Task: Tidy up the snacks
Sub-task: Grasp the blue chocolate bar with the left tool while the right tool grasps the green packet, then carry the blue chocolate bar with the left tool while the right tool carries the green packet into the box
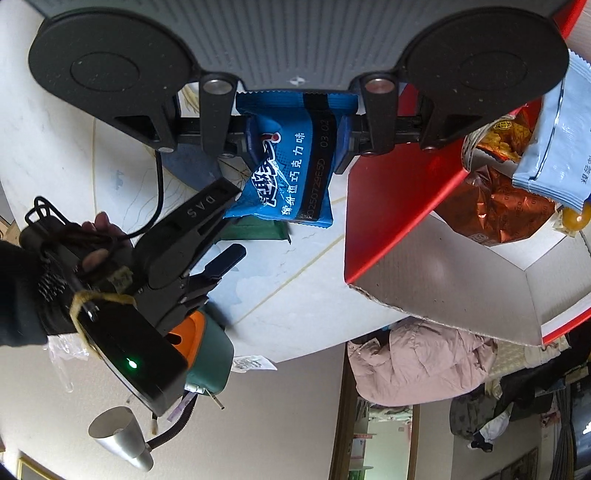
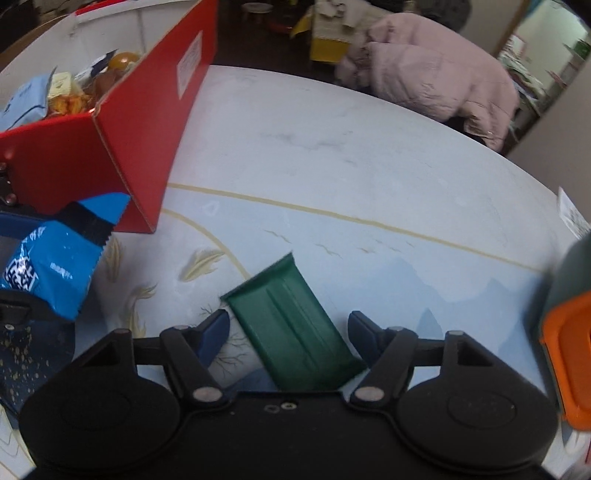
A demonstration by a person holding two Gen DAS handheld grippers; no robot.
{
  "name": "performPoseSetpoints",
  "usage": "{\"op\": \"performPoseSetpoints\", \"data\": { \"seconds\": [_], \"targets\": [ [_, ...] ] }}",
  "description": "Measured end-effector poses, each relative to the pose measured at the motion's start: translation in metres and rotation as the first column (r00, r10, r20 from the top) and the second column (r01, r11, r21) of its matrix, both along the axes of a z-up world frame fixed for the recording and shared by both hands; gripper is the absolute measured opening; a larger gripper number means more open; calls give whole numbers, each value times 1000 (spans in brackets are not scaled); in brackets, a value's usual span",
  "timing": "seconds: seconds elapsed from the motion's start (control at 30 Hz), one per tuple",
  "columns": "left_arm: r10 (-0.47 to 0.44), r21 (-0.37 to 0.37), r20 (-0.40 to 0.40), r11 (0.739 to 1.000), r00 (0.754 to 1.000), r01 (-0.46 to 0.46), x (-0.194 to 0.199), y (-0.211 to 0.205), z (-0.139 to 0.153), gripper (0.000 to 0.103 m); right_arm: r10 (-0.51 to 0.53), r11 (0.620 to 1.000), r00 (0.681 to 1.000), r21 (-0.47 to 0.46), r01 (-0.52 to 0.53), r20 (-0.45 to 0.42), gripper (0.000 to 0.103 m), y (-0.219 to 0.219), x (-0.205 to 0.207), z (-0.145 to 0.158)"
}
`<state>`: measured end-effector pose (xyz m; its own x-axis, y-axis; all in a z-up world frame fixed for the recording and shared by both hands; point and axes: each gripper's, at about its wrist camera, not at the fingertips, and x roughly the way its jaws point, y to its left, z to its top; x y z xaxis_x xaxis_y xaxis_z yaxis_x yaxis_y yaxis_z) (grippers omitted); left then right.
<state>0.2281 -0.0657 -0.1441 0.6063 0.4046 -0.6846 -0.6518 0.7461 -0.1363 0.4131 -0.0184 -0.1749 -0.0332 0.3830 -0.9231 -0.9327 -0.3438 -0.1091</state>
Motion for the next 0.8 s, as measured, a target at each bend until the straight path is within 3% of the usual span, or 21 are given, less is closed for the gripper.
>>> {"op": "performPoseSetpoints", "data": {
  "seconds": [0.2,0.33,0.53,0.8],
  "targets": [
    [5,-15,-22,1000,1000,-5,1,3,-5,39,-72,997,990,-43,67,-123,60,2,14,-2],
    [1,-20,-32,1000,999,-2,1,4,-4,39,-152,988,979,-6,153,-138,47,-8,14,-1],
    [-22,-46,-67,999,998,19,-7,-2,-2,39,-286,957,952,9,289,-109,44,-39,-4,1],
    [-64,-63,-119,996,991,57,-29,-18,9,39,-526,849,845,1,529,-94,43,-96,-37,4]
  ]
}}
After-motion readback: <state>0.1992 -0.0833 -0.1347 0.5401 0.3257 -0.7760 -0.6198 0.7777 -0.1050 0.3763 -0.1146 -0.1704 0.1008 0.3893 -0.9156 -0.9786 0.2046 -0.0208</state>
